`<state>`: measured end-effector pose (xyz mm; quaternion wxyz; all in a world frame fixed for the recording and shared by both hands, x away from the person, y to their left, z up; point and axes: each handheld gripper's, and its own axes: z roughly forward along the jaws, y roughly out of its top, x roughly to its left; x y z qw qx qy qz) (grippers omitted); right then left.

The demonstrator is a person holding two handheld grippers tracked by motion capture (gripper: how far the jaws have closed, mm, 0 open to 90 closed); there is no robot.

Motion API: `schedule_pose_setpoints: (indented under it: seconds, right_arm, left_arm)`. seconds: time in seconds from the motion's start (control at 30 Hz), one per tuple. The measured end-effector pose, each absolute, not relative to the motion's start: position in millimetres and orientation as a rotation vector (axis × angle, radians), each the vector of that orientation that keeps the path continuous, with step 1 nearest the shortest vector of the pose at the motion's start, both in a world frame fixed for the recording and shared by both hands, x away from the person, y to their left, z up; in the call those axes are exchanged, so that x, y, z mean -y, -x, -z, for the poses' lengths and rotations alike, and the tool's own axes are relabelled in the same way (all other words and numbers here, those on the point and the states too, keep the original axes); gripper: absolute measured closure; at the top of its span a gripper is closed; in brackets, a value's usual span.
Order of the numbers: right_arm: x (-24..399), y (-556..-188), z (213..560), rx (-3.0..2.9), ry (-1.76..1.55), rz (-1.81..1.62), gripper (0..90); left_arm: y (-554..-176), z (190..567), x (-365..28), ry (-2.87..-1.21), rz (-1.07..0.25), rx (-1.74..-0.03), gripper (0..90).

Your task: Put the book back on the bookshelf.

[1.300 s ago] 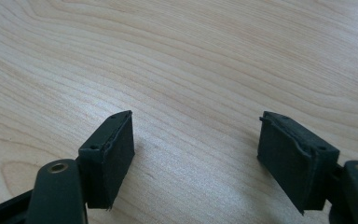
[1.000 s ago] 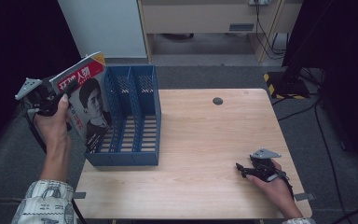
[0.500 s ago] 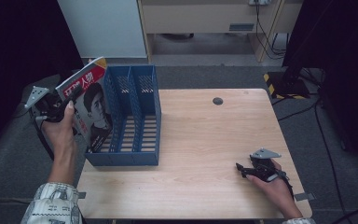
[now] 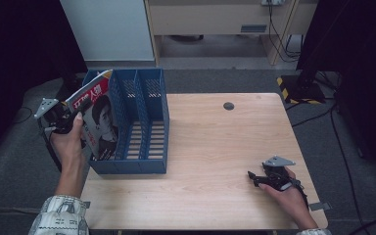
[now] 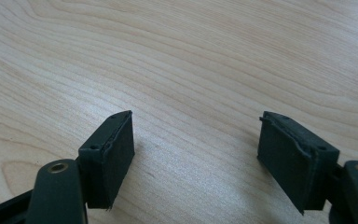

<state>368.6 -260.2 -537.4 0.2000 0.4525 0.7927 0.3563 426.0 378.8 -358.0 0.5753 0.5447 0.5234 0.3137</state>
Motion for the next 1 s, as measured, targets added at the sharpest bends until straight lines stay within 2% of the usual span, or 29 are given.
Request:
schedule_pose_setpoints:
  seconds: [1.0]
  right_arm:
    - [260.2, -368.5, 537.4, -2.217, -1.260, -0.997, 27.1]
  left_arm:
    - [-422.4, 363.5, -386.2, -1.362, -0.709, -1.291, 83.5]
